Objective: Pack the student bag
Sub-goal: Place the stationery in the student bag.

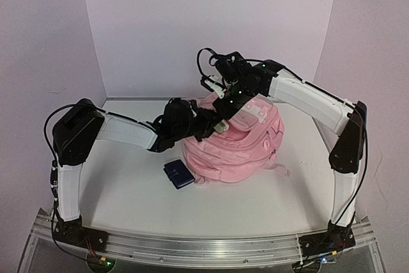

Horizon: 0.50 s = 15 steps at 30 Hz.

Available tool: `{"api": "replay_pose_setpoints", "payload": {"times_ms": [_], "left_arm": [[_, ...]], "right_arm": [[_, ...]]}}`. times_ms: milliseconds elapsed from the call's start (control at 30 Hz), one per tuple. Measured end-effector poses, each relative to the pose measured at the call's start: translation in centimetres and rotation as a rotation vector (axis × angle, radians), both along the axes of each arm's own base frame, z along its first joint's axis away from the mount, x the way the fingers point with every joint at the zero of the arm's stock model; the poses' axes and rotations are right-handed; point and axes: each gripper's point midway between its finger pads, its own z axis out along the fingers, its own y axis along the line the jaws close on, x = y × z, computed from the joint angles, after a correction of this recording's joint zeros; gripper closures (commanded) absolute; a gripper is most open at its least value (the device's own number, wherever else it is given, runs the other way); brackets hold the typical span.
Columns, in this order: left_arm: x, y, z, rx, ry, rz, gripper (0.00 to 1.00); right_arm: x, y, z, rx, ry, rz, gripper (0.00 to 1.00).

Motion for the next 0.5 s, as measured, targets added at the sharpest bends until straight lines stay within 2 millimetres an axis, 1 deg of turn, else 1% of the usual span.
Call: {"api": "replay_pose_setpoints", "payload": {"times_ms": [67, 133, 167, 267, 400, 500], "left_arm": [[0.6, -0.2, 0.3, 0.039, 0.016, 0.025, 0.58], [1.0, -0.3, 0.8, 0.070, 0.028, 0.044, 0.45], [1.1, -0.4, 1.0, 0.076, 0.030, 0.049, 0.44], [1.2, -0.4, 1.1, 0.086, 0.045, 0.065, 0.42], [1.1, -0.3, 0.5, 0.107, 0.061, 0.074, 0.41], [0.8, -0.1, 0.5, 0.122, 0.065, 0.077, 0.44]], "right_arm": [[0.4, -0.2, 0.6, 0.003, -0.020, -0.018, 1.00], [1.0, -0.4, 1.4, 0.007, -0.042, -0.034, 1.00], [1.3, -0.5, 1.8, 0.012, -0.052, -0.043, 1.00], [1.8, -0.5, 2.3, 0.025, -0.057, -0.055, 1.00], [1.8, -0.4, 2.0, 0.030, -0.039, -0.056, 1.00], [1.8, -0.2, 2.0, 0.037, -0.030, -0.056, 1.00]]}}
